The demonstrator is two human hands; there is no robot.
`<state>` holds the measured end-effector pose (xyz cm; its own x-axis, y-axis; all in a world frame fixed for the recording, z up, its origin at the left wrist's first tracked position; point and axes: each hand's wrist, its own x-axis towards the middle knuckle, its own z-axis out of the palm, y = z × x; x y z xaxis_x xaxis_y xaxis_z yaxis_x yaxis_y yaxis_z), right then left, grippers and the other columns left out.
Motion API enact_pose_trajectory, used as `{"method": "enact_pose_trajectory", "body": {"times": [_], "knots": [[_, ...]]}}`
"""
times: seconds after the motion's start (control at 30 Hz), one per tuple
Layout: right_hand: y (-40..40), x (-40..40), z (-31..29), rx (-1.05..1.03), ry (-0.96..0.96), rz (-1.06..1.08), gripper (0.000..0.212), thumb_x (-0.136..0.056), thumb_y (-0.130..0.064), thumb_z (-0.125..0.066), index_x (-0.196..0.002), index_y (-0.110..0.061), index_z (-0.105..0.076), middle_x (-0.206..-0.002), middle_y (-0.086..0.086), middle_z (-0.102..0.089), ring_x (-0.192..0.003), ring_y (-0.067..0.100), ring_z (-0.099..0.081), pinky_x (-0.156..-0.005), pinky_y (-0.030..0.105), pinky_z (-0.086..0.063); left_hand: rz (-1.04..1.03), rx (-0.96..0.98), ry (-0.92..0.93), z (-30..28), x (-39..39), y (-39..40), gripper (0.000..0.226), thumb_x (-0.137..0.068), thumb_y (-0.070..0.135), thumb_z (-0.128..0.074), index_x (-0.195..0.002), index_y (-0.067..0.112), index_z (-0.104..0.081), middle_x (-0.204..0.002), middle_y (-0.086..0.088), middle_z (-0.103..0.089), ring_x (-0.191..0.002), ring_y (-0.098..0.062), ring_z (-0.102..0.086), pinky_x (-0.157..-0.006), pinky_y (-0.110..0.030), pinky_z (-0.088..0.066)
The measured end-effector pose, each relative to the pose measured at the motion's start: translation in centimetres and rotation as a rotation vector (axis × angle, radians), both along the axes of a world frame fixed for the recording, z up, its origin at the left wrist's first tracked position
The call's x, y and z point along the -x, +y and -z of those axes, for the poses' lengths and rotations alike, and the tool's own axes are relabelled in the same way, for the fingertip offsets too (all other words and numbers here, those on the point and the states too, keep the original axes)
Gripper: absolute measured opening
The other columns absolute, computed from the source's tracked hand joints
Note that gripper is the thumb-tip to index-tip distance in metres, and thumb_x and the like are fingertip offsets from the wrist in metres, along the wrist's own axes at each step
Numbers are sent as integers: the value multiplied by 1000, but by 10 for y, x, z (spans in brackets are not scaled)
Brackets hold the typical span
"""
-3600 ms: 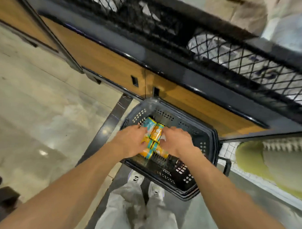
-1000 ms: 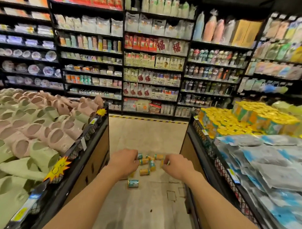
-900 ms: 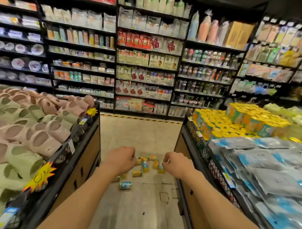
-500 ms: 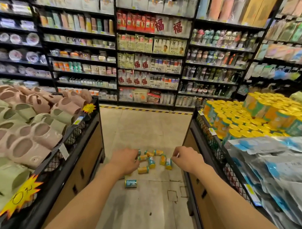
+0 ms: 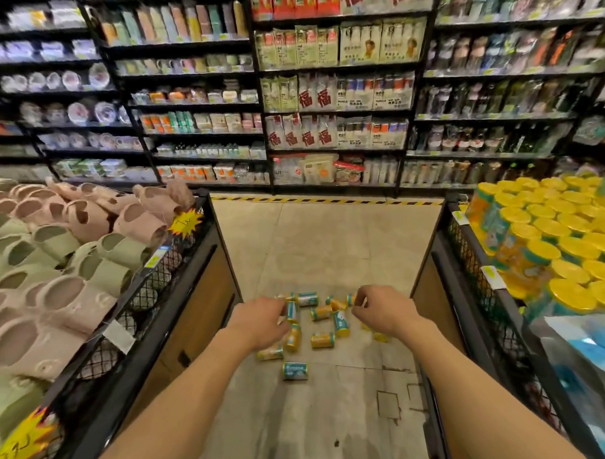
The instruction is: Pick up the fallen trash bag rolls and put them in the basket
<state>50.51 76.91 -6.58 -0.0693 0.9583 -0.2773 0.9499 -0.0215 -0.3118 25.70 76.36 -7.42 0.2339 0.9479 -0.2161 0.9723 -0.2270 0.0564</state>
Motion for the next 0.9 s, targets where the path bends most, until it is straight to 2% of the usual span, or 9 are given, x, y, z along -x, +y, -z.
{"method": "enact_pose_trajectory", "body": {"times": [0.17,0.43,0.6,0.77,0.9], "knots": [[71,-1,20,27,5,-32,25,-90,-40,-56,-109,-27,-65,-116,5,-69,-106,28,-64,-77,33,-48,-14,2,-20,11,-4,64,31,-93,48,-48,-116,29,-55,-110,1,-65,-102,-25,-62,-74,-36,-45],[193,29,59,83,-49,-89,30,-95,-38,-55,-121,-27,-62,-121,3,-66,-111,25,-60,-73,30,-39,-17,71,-36,59,27,188,34,-93,48,-47,-119,26,-54,-113,0,-64,-102,-25,-62,-74,-36,-48],[268,54,97,114,-58,-95,36,-90,-34,-58,-125,-27,-57,-120,3,-66,-110,27,-61,-78,35,-47,40,78,2,102,40,258,38,-92,54,-42,-114,25,-55,-109,2,-64,-99,-24,-63,-71,-36,-50],[327,62,160,187,-107,-146,37,-88,-37,-60,-124,-29,-57,-121,4,-66,-111,30,-62,-87,41,-52,39,139,3,155,42,319,38,-90,54,-45,-112,25,-55,-108,-1,-64,-102,-26,-61,-77,-41,-53],[364,59,237,240,-127,-171,38,-89,-37,-61,-126,-27,-58,-125,7,-64,-115,32,-60,-89,43,-51,93,215,65,233,32,353,41,-92,51,-47,-119,22,-53,-115,-6,-63,-107,-32,-60,-75,-39,-47]]}}
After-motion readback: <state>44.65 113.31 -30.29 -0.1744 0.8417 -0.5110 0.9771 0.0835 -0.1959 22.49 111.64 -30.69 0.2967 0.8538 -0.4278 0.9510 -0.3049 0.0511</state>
